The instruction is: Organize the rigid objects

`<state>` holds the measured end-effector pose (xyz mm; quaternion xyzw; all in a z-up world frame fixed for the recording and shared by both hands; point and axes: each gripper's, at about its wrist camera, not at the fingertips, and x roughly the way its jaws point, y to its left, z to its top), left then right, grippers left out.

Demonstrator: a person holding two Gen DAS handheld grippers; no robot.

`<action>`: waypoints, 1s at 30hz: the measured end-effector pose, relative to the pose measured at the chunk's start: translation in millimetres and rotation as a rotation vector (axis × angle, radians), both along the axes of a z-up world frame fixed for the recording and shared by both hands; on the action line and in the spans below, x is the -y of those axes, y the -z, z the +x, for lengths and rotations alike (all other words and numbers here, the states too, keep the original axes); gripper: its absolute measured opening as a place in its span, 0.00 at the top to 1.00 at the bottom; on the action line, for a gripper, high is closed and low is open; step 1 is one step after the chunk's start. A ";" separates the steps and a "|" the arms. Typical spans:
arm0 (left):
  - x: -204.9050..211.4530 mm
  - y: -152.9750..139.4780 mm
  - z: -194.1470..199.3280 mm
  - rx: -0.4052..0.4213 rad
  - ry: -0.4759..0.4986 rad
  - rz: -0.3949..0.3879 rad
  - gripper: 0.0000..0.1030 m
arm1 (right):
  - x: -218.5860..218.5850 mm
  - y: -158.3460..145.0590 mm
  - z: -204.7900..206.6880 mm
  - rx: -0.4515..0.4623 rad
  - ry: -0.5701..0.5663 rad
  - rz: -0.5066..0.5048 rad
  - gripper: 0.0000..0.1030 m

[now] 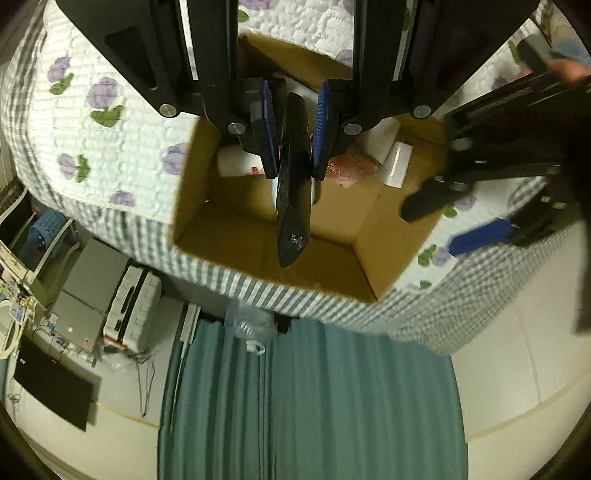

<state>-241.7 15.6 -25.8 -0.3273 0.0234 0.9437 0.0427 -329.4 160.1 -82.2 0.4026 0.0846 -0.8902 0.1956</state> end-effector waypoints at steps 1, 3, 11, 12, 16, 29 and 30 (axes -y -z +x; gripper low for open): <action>1.4 -1.3 0.4 -0.008 -0.007 -0.004 0.36 | 2.2 4.7 -6.9 -0.002 0.009 -0.005 0.83; 4.8 -2.6 1.5 -0.023 -0.024 -0.006 0.35 | 4.4 9.7 -17.5 -0.005 0.020 -0.030 0.83; 13.5 -4.4 3.4 -0.067 -0.053 -0.018 0.34 | -3.1 3.9 -18.9 -0.079 0.088 -0.097 0.42; 13.2 -5.3 4.3 -0.069 -0.053 -0.014 0.34 | -5.8 1.7 -14.2 -0.092 0.099 -0.091 0.42; 10.4 -16.1 14.8 -0.093 -0.050 -0.013 0.33 | -17.9 -12.6 6.5 -0.138 0.125 -0.090 0.41; 6.3 -108.1 95.4 -0.292 -0.077 -0.044 0.26 | -55.2 -110.2 110.9 -0.348 0.200 -0.122 0.15; 6.4 -117.6 106.0 -0.320 -0.077 -0.042 0.25 | -56.1 -117.5 118.6 -0.365 0.201 -0.124 0.13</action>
